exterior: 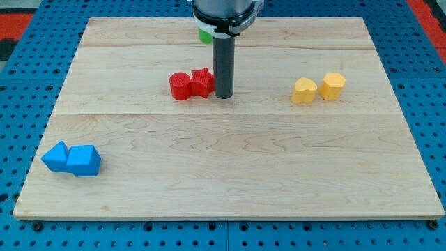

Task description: Place the yellow heart above the hexagon

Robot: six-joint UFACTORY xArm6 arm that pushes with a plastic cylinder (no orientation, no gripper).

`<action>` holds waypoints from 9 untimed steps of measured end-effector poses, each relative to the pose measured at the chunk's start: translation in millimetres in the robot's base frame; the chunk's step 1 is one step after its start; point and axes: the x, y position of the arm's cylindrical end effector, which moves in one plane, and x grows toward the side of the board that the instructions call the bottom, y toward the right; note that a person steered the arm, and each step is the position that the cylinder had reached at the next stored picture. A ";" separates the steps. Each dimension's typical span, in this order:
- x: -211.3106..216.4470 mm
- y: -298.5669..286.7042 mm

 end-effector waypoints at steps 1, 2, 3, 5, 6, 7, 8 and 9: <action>-4.6 16.8; -24.1 23.7; 0.8 37.8; 46.3 101.0; 28.7 128.0; 20.5 81.1; 18.7 126.2; 23.0 126.6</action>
